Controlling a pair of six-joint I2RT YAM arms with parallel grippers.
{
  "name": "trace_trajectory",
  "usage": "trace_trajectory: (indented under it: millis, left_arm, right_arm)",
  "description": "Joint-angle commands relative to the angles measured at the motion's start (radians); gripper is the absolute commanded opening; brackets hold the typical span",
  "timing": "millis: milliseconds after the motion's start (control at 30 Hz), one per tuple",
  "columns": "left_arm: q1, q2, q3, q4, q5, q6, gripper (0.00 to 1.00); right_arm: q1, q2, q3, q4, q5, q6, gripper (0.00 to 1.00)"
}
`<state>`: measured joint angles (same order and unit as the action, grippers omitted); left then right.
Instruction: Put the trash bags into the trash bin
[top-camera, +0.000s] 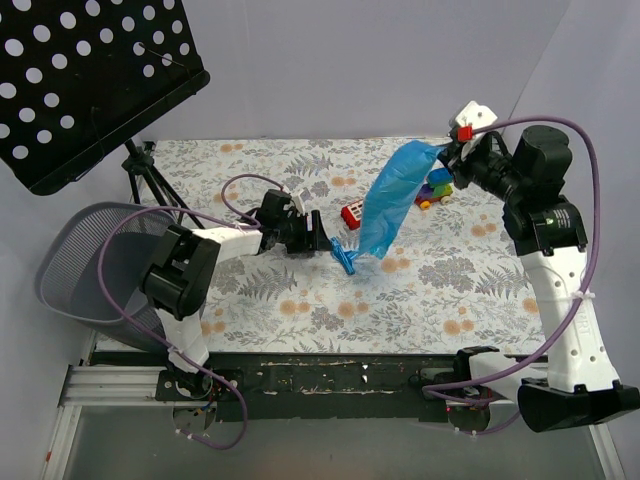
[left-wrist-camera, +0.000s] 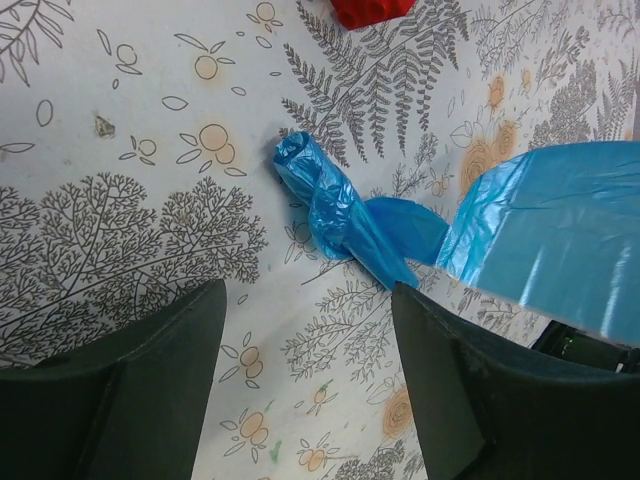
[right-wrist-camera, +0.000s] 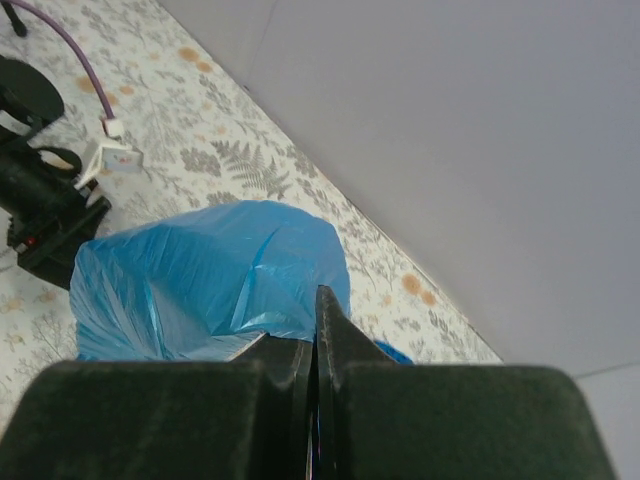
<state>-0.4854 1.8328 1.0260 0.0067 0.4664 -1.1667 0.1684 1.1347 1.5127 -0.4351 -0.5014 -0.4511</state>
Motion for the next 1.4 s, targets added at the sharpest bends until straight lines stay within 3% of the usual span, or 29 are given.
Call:
trace_trajectory:
  millis: [0,267,433,467,500,533,567,633,800,900,1033,1200,1367]
  left_arm:
    - [-0.016,0.034,0.037,0.050,0.028,-0.053,0.66]
    - [-0.088,0.135,0.135,-0.040,-0.158,-0.100,0.58]
    - [-0.153,0.198,0.209,-0.155,-0.339,-0.050,0.43]
    - [-0.162,0.210,0.216,-0.174,-0.383,-0.048,0.42]
    - [-0.166,0.218,0.217,-0.181,-0.393,-0.041,0.41]
    - [-0.171,0.223,0.215,-0.186,-0.400,-0.033,0.41]
    - [-0.176,0.230,0.210,-0.192,-0.413,-0.025,0.40]
    - [-0.179,0.238,0.197,-0.192,-0.414,-0.007,0.34]
    - [-0.180,0.221,0.178,-0.180,-0.391,0.071,0.00]
    - [-0.173,0.178,0.163,-0.143,-0.332,0.168,0.00]
    - [-0.159,0.077,0.123,-0.106,-0.252,0.306,0.00]
    - [-0.156,-0.036,0.062,-0.114,-0.215,0.466,0.00]
    - [-0.156,-0.121,0.022,-0.142,-0.169,0.493,0.00]
  right_arm:
    - [-0.023,-0.094,-0.136,0.055,0.139,-0.082,0.01]
    - [-0.131,-0.190,-0.414,0.113,0.303,-0.213,0.01]
    - [-0.193,-0.230,-0.506,0.104,0.406,-0.254,0.01]
    - [-0.201,-0.240,-0.525,0.102,0.420,-0.261,0.06]
    - [-0.210,-0.248,-0.542,0.090,0.428,-0.265,0.22]
    - [-0.216,-0.256,-0.551,0.079,0.428,-0.262,0.46]
    - [-0.222,-0.260,-0.559,0.059,0.423,-0.255,0.58]
    - [-0.222,-0.263,-0.548,-0.003,0.387,-0.244,0.68]
    - [-0.222,-0.250,-0.456,-0.183,0.096,-0.308,0.70]
    - [-0.222,-0.237,-0.463,-0.264,-0.086,-0.466,0.70]
    - [-0.204,-0.159,-0.526,-0.220,-0.247,-0.553,0.70]
    - [-0.006,0.031,-0.522,-0.084,-0.239,-0.606,0.70]
    - [0.161,0.238,-0.491,0.013,-0.267,-0.693,0.68]
